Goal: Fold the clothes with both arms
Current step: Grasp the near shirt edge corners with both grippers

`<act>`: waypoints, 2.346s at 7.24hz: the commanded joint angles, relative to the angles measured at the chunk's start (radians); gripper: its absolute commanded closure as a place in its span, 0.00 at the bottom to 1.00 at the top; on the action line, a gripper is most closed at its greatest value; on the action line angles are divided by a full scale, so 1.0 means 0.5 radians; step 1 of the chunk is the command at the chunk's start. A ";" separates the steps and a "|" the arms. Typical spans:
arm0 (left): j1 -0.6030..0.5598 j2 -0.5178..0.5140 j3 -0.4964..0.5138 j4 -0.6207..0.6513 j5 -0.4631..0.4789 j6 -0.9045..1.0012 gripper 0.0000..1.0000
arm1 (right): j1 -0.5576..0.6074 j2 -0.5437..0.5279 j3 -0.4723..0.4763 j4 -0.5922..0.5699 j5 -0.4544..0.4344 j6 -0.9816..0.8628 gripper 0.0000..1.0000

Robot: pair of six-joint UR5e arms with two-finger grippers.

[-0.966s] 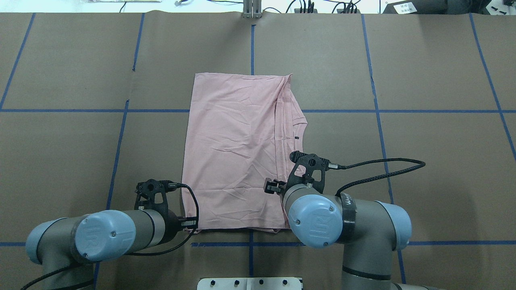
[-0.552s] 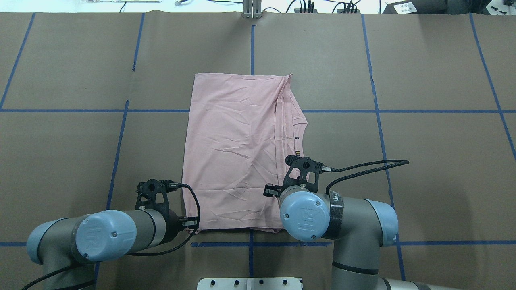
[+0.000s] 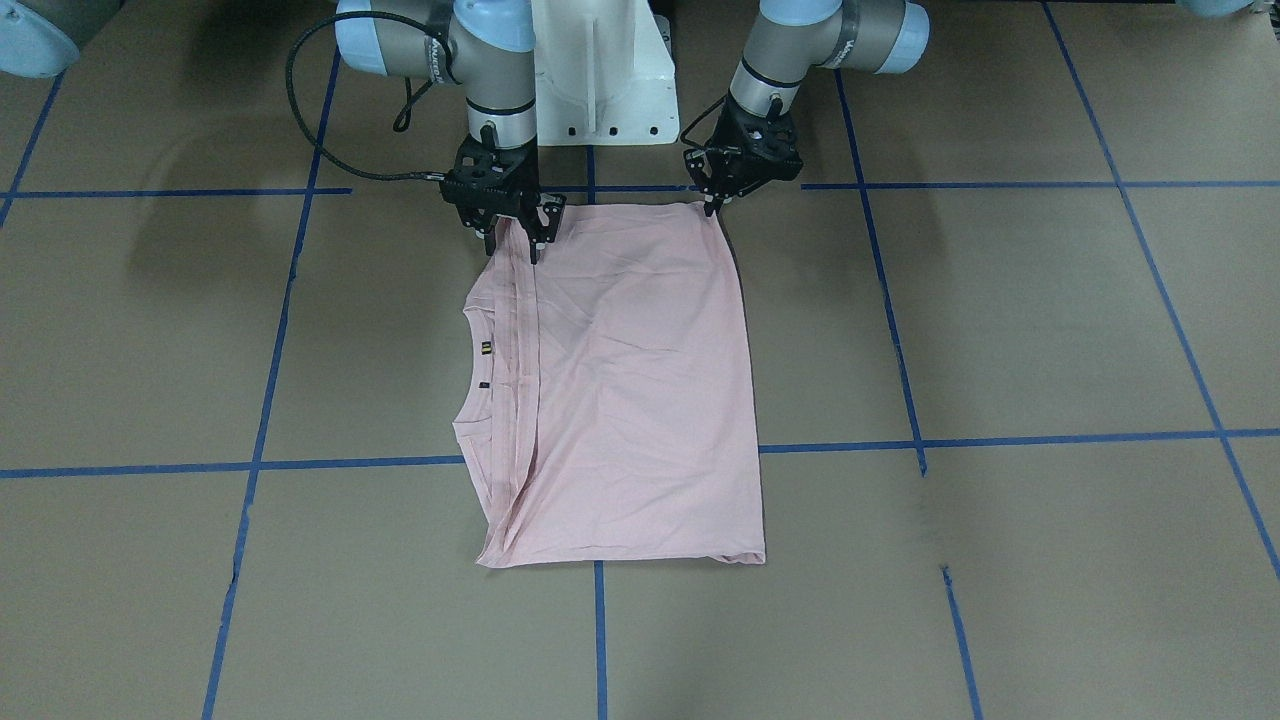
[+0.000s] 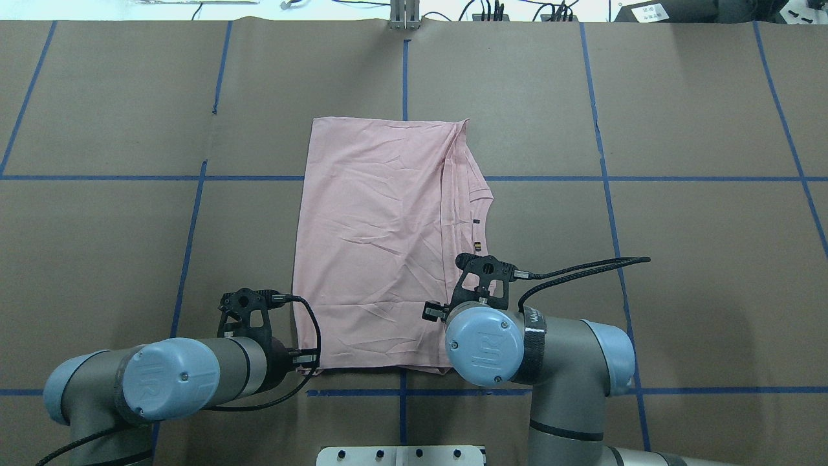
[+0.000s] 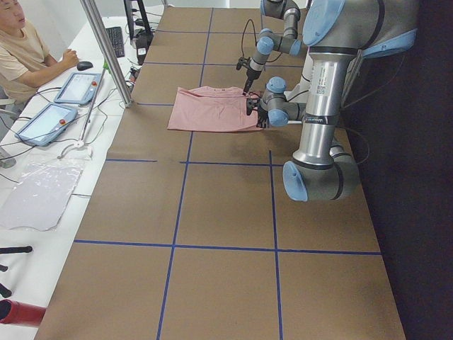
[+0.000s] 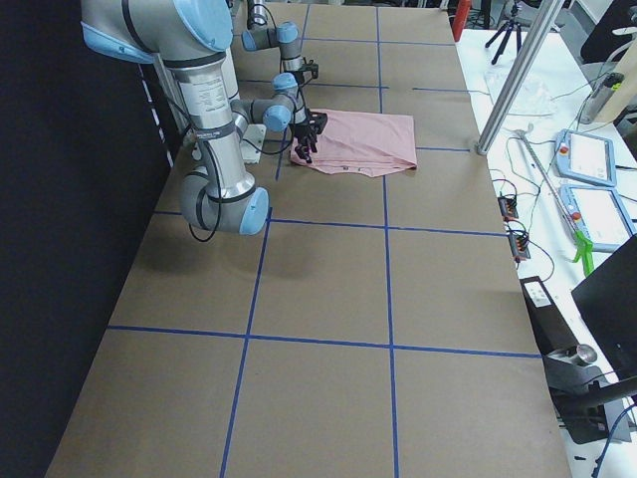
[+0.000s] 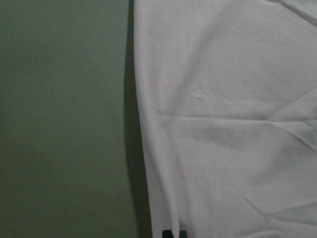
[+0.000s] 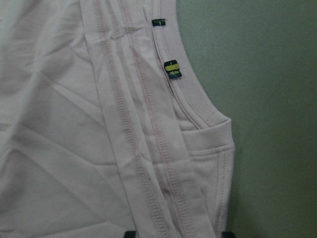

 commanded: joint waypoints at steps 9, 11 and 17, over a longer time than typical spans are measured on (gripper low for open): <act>0.000 -0.008 0.004 0.000 0.000 0.006 1.00 | -0.010 0.006 -0.026 0.016 0.004 0.012 0.35; 0.000 -0.008 0.016 -0.003 0.000 0.012 1.00 | -0.034 0.006 0.005 0.010 0.031 0.015 0.31; 0.000 -0.008 0.022 -0.006 0.000 0.018 1.00 | -0.151 -0.019 0.017 0.001 0.035 0.021 0.35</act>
